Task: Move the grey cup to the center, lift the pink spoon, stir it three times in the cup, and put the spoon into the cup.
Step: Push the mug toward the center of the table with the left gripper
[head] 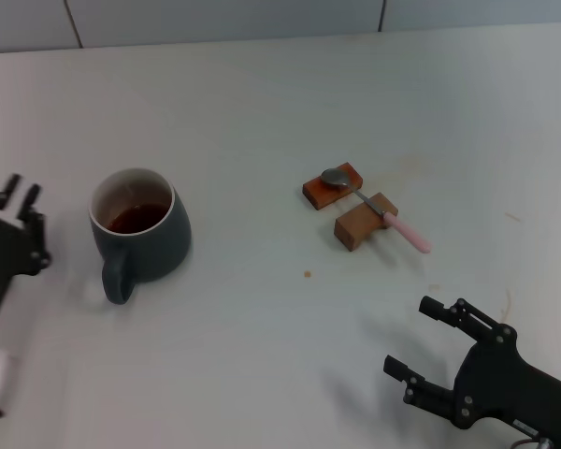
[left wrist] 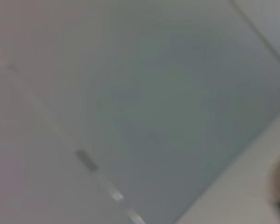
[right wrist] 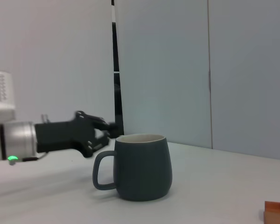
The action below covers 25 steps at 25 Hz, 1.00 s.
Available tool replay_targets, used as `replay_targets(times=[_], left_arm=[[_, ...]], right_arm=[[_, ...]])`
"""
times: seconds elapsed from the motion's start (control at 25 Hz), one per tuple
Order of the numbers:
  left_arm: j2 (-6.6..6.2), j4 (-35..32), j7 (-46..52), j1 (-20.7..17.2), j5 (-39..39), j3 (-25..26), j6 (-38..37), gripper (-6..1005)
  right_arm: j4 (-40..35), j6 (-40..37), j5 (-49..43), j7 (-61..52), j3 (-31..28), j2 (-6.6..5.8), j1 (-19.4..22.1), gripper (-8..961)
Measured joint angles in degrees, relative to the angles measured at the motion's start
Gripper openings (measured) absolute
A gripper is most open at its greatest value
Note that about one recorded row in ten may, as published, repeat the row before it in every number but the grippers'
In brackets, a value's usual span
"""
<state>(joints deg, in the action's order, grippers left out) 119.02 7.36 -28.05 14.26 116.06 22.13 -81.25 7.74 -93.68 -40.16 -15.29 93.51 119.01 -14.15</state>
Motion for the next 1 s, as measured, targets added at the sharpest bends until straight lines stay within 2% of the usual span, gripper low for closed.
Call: replay_targets(times=[0.04,0.16,0.52,0.6,0.84,1.0], left_arm=[[0.05,4.0,-7.4,1.5,0.0,-0.7,5.9,230],[0.07,8.3,-12.8,2.5,0.0,-2.5,9.7,107],[0.06,17.2,-15.8,4.0,0.1,-4.2,16.5,-2],[0.06,18.4,-15.7,4.9,0.2,-5.7,17.4,2],[-0.26,20.4,-10.4,6.6,2.5,-10.2,16.3,13],[-0.64,19.6,0.3,3.7,4.0,-9.6,8.2,21]], right_arm=[[0.0,0.0,0.0,0.0,0.0,-0.01,0.0,816],[0.0,0.0,0.0,0.0,0.0,-0.01,0.1,815],[0.1,-0.3,0.0,0.0,-0.1,-0.01,0.2,815],[0.2,-0.3,0.0,0.0,0.0,-0.01,0.2,815],[0.2,-1.4,0.4,-0.7,-0.5,-0.04,0.2,815],[0.4,-2.5,4.0,-11.6,-4.2,-0.86,0.5,815]])
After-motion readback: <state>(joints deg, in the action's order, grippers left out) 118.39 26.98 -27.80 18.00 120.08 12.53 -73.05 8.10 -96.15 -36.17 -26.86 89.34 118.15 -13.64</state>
